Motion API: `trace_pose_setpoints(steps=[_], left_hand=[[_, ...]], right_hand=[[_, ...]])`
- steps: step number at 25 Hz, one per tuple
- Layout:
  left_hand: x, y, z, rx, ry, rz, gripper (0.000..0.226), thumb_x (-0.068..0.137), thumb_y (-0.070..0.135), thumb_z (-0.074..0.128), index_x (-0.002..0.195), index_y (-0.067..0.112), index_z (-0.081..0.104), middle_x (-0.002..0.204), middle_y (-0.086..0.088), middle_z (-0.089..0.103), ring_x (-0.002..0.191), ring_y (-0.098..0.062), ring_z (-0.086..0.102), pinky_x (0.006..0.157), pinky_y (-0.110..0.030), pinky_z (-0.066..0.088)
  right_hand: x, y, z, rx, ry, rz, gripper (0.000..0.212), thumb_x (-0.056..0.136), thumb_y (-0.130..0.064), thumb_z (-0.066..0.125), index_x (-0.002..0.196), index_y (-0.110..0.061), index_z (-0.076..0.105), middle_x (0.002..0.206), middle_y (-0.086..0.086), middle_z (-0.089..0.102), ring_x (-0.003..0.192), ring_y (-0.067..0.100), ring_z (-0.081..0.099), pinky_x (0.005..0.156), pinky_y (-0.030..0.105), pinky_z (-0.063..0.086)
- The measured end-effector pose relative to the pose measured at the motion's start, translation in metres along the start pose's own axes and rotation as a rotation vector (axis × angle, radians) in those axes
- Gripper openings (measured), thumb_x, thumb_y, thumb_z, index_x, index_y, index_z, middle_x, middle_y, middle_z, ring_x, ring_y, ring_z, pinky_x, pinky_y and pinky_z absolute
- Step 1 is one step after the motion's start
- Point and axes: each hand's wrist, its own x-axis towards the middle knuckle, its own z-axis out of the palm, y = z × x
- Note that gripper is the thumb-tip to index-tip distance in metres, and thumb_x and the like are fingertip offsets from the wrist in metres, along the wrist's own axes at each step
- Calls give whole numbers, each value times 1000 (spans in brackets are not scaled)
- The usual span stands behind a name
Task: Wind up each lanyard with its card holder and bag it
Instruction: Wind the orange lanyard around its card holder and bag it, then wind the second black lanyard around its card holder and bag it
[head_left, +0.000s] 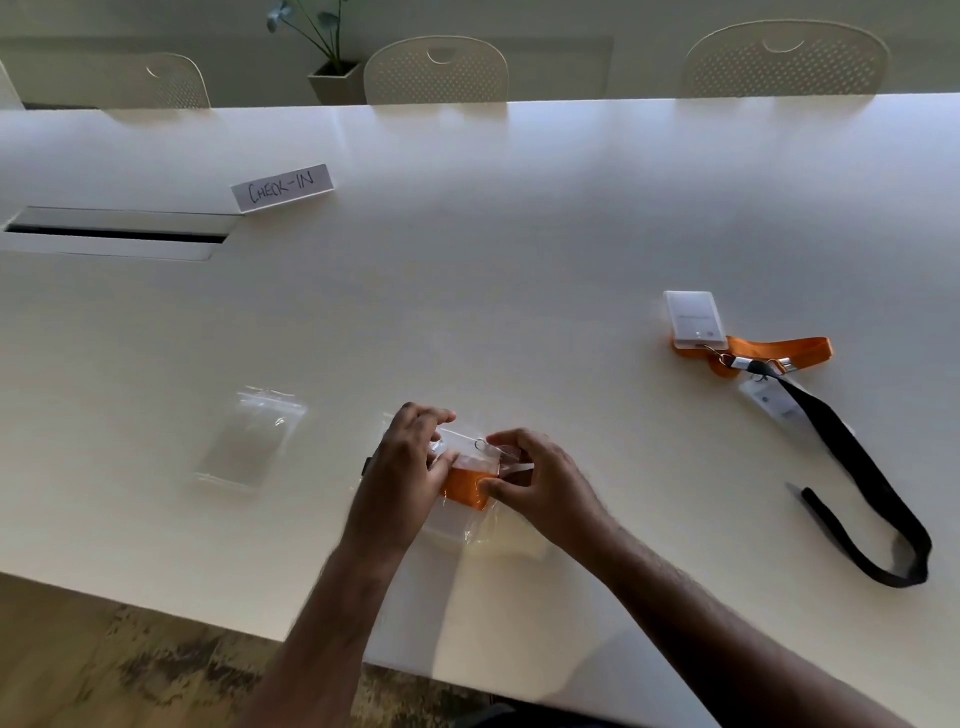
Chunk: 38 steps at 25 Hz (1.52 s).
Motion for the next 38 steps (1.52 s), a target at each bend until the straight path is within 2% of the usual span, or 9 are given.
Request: trace_pose_setpoints(steps=[4, 8, 12, 16, 18, 23, 30, 34, 38], left_hand=[[2, 1, 1, 27, -5, 16, 41, 91, 12, 79, 130, 17, 67, 127, 3, 60, 107, -10, 64, 91, -30, 61], [7, 11, 7, 123, 24, 64, 36, 92, 20, 80, 126, 16, 69, 124, 0, 65, 116, -19, 62, 93, -30, 55], [17, 28, 22, 136, -20, 86, 38, 95, 28, 76, 130, 16, 68, 128, -2, 66, 120, -21, 60, 97, -27, 47], [29, 47, 39, 126, -93, 116, 41, 97, 33, 72, 134, 19, 63, 133, 0, 62, 124, -22, 57, 103, -33, 43], [36, 60, 50, 127, -134, 134, 44, 97, 35, 70, 138, 19, 61, 136, 1, 59, 127, -23, 56, 106, -37, 44], [59, 96, 78, 105, -234, 186, 57, 97, 39, 69, 148, 18, 52, 149, -2, 54, 138, -24, 49, 115, -39, 39], [84, 150, 121, 86, -344, 263, 65, 99, 45, 65, 155, 21, 42, 156, 1, 45, 142, -22, 44, 115, -37, 35], [96, 175, 142, 82, -378, 289, 66, 99, 45, 64, 156, 21, 40, 158, 2, 43, 143, -21, 43, 115, -36, 35], [107, 189, 155, 64, -431, 311, 66, 99, 45, 64, 155, 20, 40, 160, 2, 41, 146, -21, 41, 118, -38, 36]], right_hand=[[-1, 0, 2, -12, 4, -7, 58, 87, -21, 87, 140, -13, 64, 128, -1, 60, 89, -4, 70, 82, 7, 54], [-5, 0, -11, -75, 59, -47, 61, 92, -32, 82, 146, -18, 58, 134, -3, 57, 114, 7, 62, 91, 10, 52], [-12, 8, -39, -197, 104, -61, 54, 98, -41, 71, 148, -25, 55, 137, -7, 54, 115, 4, 57, 86, 3, 47], [-21, 21, -77, -288, 206, -75, 53, 101, -41, 68, 149, -25, 55, 141, -6, 55, 128, 10, 54, 106, 22, 48], [-26, 30, -97, -372, 249, -56, 56, 102, -41, 67, 152, -23, 53, 147, -2, 56, 135, 15, 51, 111, 25, 39], [-35, 52, -144, -534, 312, 4, 63, 102, -38, 67, 157, -17, 47, 155, 3, 54, 142, 21, 50, 116, 34, 34], [-43, 75, -202, -553, 474, 84, 59, 96, -27, 76, 149, -8, 57, 151, 11, 57, 144, 29, 51, 120, 43, 38], [-39, 85, -229, -624, 515, 97, 46, 93, -23, 78, 138, -16, 68, 149, 10, 58, 138, 34, 55, 115, 46, 39], [-26, 95, -244, -718, 446, 198, 39, 100, -37, 68, 137, -27, 69, 162, 4, 47, 149, 29, 43, 123, 47, 27]])
